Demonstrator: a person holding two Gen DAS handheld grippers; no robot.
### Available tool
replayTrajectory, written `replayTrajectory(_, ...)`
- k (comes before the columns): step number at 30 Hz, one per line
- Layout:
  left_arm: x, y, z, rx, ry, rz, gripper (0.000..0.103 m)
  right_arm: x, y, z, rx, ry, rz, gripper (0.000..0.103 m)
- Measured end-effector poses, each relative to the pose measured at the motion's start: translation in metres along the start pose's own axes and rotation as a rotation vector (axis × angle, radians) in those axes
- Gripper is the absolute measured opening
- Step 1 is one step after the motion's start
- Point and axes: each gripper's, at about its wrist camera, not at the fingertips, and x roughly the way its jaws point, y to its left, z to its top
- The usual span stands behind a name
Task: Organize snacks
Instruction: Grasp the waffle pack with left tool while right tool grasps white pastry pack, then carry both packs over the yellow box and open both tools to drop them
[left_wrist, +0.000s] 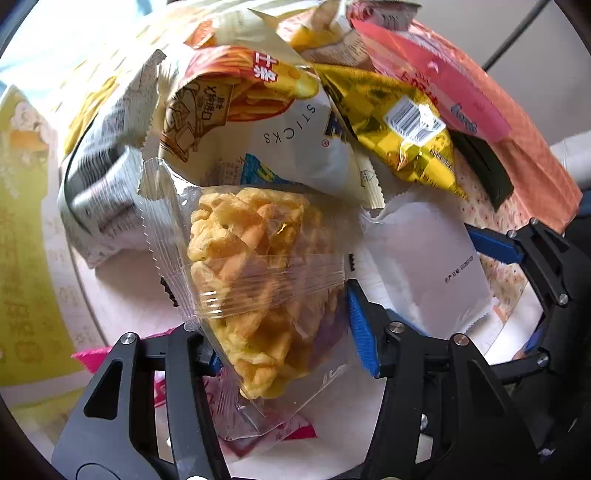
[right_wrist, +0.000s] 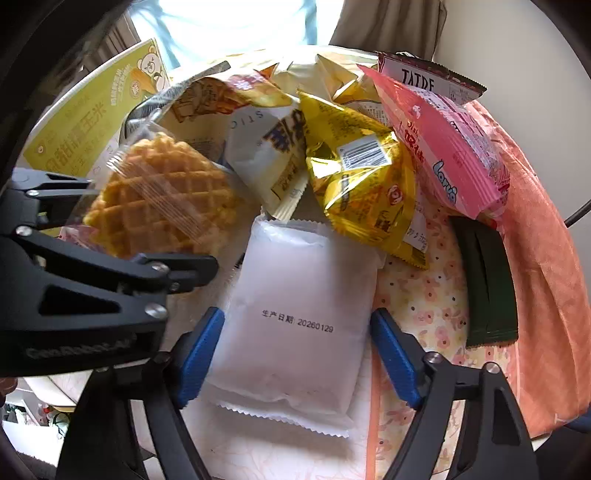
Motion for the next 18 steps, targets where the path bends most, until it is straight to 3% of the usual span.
replayTrajectory(7,-0.012,0.003,-0.006,-0.043,-0.017,-0.024,0.046,0.004,0.006,0.008,-0.006,0.002,-0.013,0.063)
replayTrajectory(18,-0.040,0.001,-0.015,-0.091,-0.065,-0.055,0.045,-0.014,-0.019,0.010,0.031,0.005,0.021,0.061)
